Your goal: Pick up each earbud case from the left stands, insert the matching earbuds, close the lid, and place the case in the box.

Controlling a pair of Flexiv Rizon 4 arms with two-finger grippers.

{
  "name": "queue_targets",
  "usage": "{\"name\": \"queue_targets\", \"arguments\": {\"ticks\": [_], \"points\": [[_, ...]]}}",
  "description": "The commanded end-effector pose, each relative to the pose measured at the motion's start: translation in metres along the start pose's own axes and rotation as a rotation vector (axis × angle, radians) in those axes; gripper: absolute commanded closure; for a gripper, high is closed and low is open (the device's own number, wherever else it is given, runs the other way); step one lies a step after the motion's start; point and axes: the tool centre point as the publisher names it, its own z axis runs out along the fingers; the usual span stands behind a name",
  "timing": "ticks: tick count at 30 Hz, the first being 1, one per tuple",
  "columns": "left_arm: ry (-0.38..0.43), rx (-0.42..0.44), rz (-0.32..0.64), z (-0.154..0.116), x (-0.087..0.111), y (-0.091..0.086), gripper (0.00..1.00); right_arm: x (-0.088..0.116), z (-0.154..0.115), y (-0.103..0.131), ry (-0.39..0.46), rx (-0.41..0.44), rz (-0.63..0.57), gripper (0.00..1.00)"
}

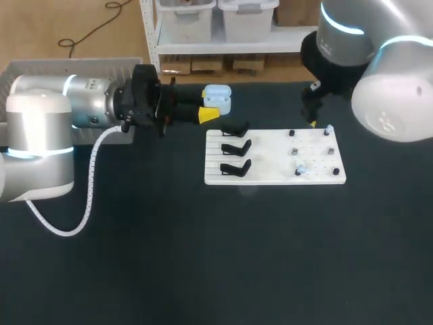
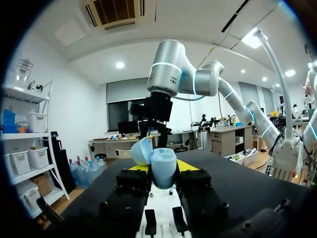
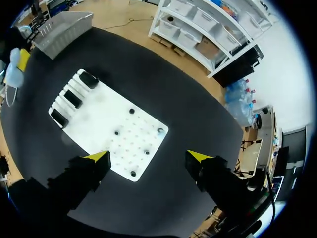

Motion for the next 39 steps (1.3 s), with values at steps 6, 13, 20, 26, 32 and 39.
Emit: {"name": "queue_targets", "arguments": {"ticks": [6,13,20,26,32,39], "points": [[-0.001,0.002,0.001,0.0,0.001,0.001,1.0,0.0,0.031,-0.011,0.057,-0.007,-0.026,0.0],[-0.001,0.002,0.001,0.0,0.001,0.001,1.0,-0.004,0.048,-0.024,0.076,-0.025,-0.052,0.11],[-0.001,0.002,0.001,0.0,0.001,0.001,1.0,-0.006,0.063,-0.03,0.082,-0.048,-0.068,0.45],[-0.001,0.002,0.001,0.0,0.001,0.001,1.0,-0.006,0.078,-0.027,0.09,-0.068,-0.07,0.43],[-0.001,0.002,0.001,0.0,0.001,0.001,1.0,-0.006,0.085,-0.026,0.095,-0.075,-0.068,0.48],[-0.001,0.002,0.001,0.0,0.001,0.001,1.0,-0.004,0.092,-0.025,0.103,-0.077,-0.064,0.53]]}}
